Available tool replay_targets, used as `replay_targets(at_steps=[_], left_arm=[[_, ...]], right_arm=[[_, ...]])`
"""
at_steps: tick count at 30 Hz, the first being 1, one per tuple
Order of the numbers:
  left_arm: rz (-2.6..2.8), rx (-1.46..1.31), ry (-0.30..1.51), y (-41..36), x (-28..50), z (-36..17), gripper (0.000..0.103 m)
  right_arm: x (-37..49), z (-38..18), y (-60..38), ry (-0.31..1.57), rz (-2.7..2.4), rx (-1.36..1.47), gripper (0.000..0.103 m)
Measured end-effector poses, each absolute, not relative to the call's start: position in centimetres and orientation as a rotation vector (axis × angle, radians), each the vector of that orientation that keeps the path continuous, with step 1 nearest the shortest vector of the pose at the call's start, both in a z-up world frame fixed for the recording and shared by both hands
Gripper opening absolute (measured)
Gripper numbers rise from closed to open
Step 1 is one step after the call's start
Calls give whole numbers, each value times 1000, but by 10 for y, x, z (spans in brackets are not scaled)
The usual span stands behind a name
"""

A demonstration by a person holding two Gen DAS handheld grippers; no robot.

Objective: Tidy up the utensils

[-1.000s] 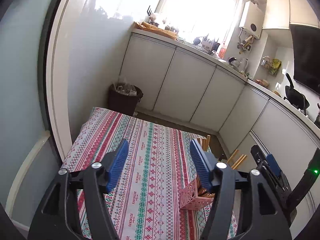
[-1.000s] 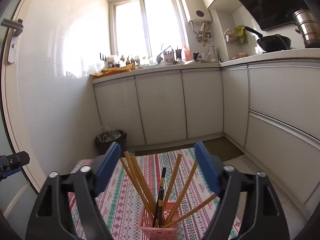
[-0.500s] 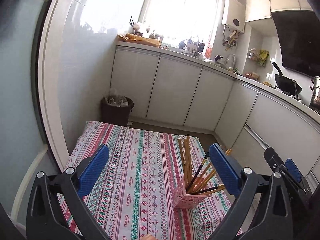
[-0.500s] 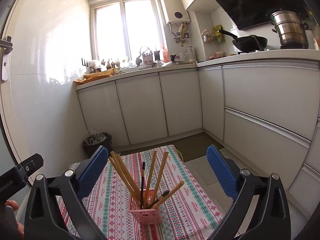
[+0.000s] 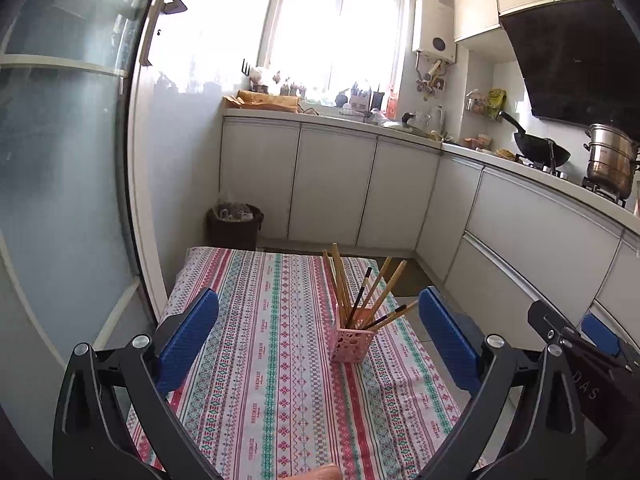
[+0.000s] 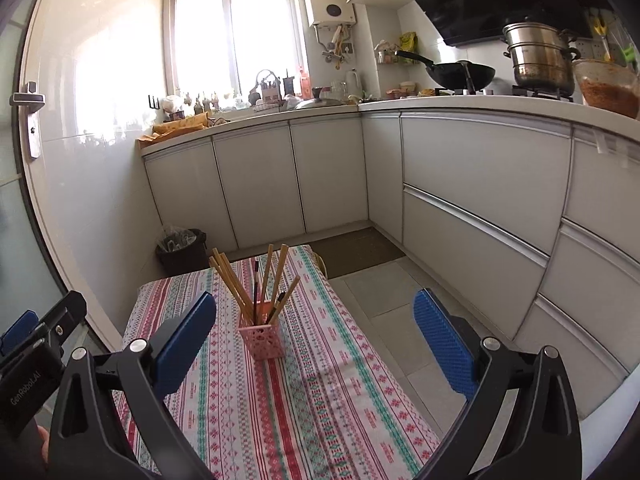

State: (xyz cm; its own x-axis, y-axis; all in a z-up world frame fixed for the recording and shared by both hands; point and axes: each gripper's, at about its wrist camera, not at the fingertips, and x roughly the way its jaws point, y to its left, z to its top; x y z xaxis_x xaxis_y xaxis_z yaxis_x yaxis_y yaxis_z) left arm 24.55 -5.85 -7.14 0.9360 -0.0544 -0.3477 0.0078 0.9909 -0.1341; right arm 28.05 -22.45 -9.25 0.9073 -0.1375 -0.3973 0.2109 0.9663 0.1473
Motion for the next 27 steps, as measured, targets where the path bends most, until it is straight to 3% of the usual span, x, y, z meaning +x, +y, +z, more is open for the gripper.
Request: replay_targets(at_steps=[12,27], left_arm=[[-26,-89,324,-60,131,-51,96],[12,-49,370,-64,89,-51,96]], right_arm=[[157,-88,-231,381,-164,251,96],[102,-84,-230,345,-153,237,96]])
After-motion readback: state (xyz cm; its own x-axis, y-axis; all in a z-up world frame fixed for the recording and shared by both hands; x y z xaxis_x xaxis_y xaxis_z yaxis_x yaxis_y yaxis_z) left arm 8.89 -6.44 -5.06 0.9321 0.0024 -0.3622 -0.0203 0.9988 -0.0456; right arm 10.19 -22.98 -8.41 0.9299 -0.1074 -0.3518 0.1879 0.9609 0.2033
